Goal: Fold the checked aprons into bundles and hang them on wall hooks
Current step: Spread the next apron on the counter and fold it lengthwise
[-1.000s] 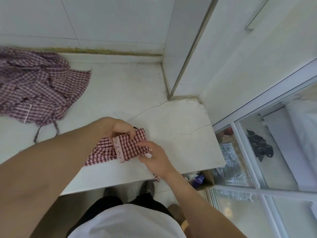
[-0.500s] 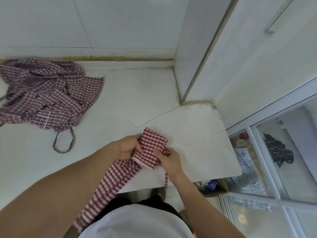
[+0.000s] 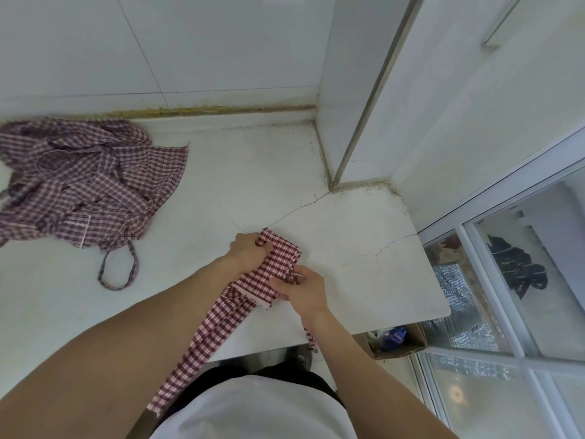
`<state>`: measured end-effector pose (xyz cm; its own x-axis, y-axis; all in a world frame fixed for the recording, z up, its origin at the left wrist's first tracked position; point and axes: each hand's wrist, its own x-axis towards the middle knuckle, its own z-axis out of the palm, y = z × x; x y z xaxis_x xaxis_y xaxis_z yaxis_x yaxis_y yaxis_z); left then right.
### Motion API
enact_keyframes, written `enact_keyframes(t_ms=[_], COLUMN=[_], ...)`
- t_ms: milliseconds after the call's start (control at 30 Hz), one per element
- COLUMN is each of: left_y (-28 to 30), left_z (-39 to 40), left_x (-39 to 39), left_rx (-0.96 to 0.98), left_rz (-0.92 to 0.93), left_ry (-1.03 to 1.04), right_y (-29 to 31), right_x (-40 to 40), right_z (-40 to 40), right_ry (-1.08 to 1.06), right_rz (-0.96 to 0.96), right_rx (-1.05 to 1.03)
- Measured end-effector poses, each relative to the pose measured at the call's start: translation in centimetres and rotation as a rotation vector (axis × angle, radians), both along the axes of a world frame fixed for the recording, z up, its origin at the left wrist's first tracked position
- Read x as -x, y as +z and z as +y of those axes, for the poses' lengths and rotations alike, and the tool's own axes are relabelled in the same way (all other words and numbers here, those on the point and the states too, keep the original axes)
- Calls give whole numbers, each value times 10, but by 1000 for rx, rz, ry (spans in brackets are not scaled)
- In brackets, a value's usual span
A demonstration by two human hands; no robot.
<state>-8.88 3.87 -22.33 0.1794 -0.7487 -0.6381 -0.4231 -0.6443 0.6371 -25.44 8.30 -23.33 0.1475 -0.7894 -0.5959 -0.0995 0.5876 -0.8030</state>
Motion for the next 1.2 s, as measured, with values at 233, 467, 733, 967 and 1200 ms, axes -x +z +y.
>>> enact_keyframes(t_ms=[233, 467, 733, 967, 1200], left_y=[-7, 5, 23, 58, 65], left_z=[-3, 11, 30, 25, 40], left_x=[-13, -35, -49, -45, -44], left_rx=[-84, -229, -172, -14, -120], left_rz=[-418, 35, 324, 486, 677], left_ry=[-217, -173, -197, -64, 34], right_y=[-3, -11, 2, 40, 74], right_x=[-16, -18, -16, -12, -12], right_z=[7, 11, 11, -25, -47], right_ry=[-50, -22, 102, 461, 174], right_rz=[-43, 67, -107, -202, -257], right_rx=[-90, -114, -181, -59, 12])
